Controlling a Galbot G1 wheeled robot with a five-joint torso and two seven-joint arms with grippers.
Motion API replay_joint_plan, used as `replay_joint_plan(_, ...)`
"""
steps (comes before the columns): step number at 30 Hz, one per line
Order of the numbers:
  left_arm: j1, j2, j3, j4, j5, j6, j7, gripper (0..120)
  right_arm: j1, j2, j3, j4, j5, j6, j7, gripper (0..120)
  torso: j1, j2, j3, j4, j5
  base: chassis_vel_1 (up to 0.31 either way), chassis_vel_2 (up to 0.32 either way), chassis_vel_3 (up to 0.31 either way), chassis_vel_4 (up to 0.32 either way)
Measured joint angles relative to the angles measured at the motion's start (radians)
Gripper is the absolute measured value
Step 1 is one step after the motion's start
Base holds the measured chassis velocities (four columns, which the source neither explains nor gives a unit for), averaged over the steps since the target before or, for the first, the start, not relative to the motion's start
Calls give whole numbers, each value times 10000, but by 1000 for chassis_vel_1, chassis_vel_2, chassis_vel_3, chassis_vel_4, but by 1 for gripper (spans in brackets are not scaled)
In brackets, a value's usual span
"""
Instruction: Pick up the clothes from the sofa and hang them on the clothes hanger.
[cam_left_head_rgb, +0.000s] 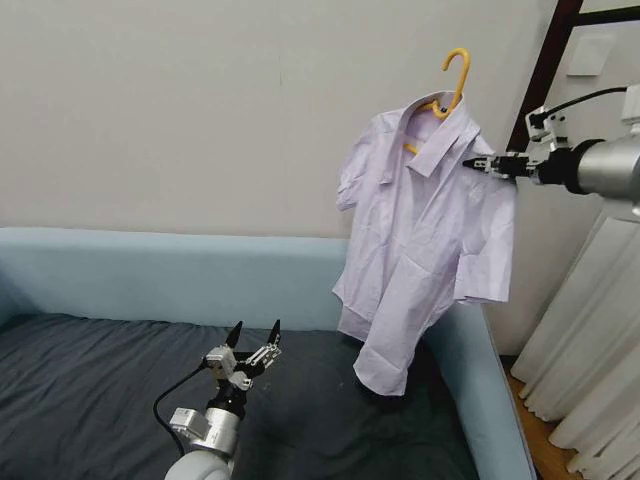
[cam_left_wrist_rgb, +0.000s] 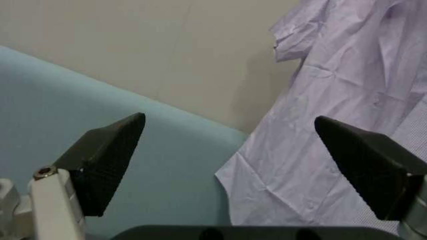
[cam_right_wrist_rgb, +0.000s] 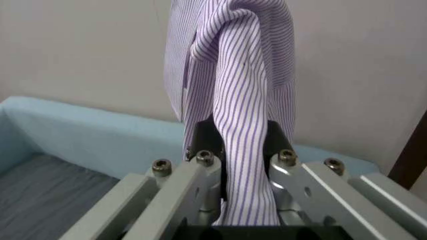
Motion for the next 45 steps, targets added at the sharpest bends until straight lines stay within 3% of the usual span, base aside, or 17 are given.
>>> replay_joint_plan(7,35,-195,53,-23,149,-52,-108,100,1753,347,-1117,-162,1099,-91,1508,7,0,0,0,1,-1,0,0,0,0)
replay_joint_plan(20,-325,-14,99,-52,-44,-112,-395,100,4770,1998,-2951,-1091,2261,-67,5180,7,1,0,1,2,-4,0,0,0,0)
replay_joint_plan(27,-392,44,139,-113,-184,-130,-400,100,5055,2366,-3474,-1199,1876,350,6267,7,2,0,2,1,0,0,0,0,0)
replay_joint_plan(32,-472,113,139,-160,-326,-136,-406,100,4841,2463,-3631,-1261,781,986,6848,7,1,0,2,2,-1,0,0,0,0)
replay_joint_plan(45,-474,132,204,-297,-360,-104,-423,100,4775,1905,-4210,-1012,-144,1187,7423,7,2,0,1,1,0,0,0,0,0)
